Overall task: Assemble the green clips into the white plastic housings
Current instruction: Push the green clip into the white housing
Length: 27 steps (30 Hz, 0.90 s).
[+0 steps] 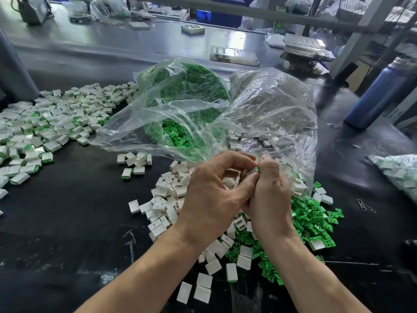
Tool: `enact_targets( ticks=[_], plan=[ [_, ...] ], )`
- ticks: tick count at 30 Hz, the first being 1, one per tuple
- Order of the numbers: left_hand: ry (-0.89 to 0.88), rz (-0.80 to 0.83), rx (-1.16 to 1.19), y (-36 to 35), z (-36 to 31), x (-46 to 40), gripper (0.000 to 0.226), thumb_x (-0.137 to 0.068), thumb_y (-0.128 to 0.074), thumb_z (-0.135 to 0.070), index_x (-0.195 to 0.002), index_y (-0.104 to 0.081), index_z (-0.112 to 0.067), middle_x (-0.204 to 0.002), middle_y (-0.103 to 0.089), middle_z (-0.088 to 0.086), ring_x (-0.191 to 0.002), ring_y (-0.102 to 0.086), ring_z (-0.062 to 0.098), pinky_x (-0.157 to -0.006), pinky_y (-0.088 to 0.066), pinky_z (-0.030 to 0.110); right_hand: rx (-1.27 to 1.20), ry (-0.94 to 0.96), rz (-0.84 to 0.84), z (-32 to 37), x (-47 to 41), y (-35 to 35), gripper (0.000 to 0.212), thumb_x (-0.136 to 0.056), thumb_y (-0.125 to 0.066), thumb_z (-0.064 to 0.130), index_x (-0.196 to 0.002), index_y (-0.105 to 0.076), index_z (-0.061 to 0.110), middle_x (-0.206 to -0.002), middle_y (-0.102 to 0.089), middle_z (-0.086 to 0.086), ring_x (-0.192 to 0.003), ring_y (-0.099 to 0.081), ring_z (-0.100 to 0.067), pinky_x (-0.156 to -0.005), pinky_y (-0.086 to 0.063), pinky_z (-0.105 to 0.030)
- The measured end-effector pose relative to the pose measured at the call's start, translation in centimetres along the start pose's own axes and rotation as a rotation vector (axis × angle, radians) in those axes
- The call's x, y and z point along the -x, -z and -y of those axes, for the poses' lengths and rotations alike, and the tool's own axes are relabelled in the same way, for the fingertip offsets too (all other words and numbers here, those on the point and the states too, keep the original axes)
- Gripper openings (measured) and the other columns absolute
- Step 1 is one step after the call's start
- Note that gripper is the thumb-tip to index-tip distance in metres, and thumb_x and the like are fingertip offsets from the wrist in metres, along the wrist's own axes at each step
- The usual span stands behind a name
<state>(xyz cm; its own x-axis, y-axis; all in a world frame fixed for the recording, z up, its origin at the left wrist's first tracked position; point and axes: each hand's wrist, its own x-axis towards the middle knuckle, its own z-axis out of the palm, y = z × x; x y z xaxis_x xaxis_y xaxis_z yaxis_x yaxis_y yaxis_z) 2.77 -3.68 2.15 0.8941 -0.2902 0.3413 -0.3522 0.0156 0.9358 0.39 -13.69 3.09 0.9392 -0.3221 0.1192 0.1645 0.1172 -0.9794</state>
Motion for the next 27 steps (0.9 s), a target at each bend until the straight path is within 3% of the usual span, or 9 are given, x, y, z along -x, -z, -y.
enact_targets(
  ticks=[3,7,11,21,24,27],
  plan=[
    [-0.006,-0.001,0.013,0.07,-0.09,0.05,0.012,-0.091,-0.078,-0.007,-0.102,-0.076,-0.012,-0.11,-0.076,-0.006,-0.1,-0.074,0.015,-0.087,-0.062,0.034,0.005,0.012,0.007,0.0,-0.08,-0.1,0.06,-0.108,-0.031,0.031,-0.071,-0.078,0.041,-0.056,-0.065,0.009,-0.055,-0.065,-0.003,-0.047,-0.051,-0.02],
    [-0.019,-0.005,0.02,0.14,-0.14,0.0,0.011,-0.091,-0.077,-0.006,-0.101,-0.076,-0.01,-0.107,-0.076,-0.005,-0.098,-0.074,0.014,-0.086,-0.061,0.027,0.003,0.015,0.006,-0.16,-0.27,-0.14,0.055,-0.098,-0.032,0.031,-0.069,-0.078,0.037,-0.055,-0.065,0.011,-0.054,-0.064,0.0,-0.046,-0.048,-0.016],
    [-0.026,-0.004,0.022,0.18,-0.17,0.05,0.01,-0.091,-0.077,-0.006,-0.101,-0.076,-0.009,-0.106,-0.077,-0.004,-0.098,-0.075,0.016,-0.087,-0.062,0.032,0.011,0.018,0.037,-0.32,-0.48,-0.17,0.053,-0.098,-0.033,0.031,-0.072,-0.079,0.037,-0.061,-0.069,0.01,-0.061,-0.068,-0.003,-0.051,-0.051,-0.018],
    [-0.034,-0.01,0.015,0.17,-0.14,0.1,0.011,-0.091,-0.077,-0.007,-0.102,-0.077,-0.008,-0.105,-0.077,-0.005,-0.098,-0.075,0.014,-0.087,-0.062,0.032,-0.001,0.025,0.04,-0.18,-0.16,-0.08,0.068,-0.111,-0.027,0.019,-0.068,-0.078,0.034,-0.055,-0.065,0.011,-0.051,-0.063,0.001,-0.045,-0.047,-0.014],
    [-0.034,-0.013,0.01,0.18,-0.02,0.08,0.011,-0.092,-0.077,-0.008,-0.103,-0.076,-0.009,-0.106,-0.077,-0.005,-0.098,-0.075,0.013,-0.086,-0.063,0.032,-0.017,0.01,0.024,-0.28,-0.18,-0.14,0.065,-0.112,-0.028,0.021,-0.072,-0.079,0.033,-0.058,-0.068,0.008,-0.054,-0.065,-0.001,-0.045,-0.048,-0.016],
    [-0.012,-0.016,0.012,0.28,0.03,-0.02,0.012,-0.092,-0.077,-0.011,-0.104,-0.076,-0.01,-0.107,-0.077,-0.006,-0.097,-0.076,0.011,-0.085,-0.063,0.032,0.004,-0.006,0.003,-0.27,-0.13,-0.03,0.06,-0.113,-0.031,0.032,-0.079,-0.08,0.031,-0.055,-0.064,0.005,-0.045,-0.056,-0.003,-0.038,-0.041,-0.018]
  ],
)
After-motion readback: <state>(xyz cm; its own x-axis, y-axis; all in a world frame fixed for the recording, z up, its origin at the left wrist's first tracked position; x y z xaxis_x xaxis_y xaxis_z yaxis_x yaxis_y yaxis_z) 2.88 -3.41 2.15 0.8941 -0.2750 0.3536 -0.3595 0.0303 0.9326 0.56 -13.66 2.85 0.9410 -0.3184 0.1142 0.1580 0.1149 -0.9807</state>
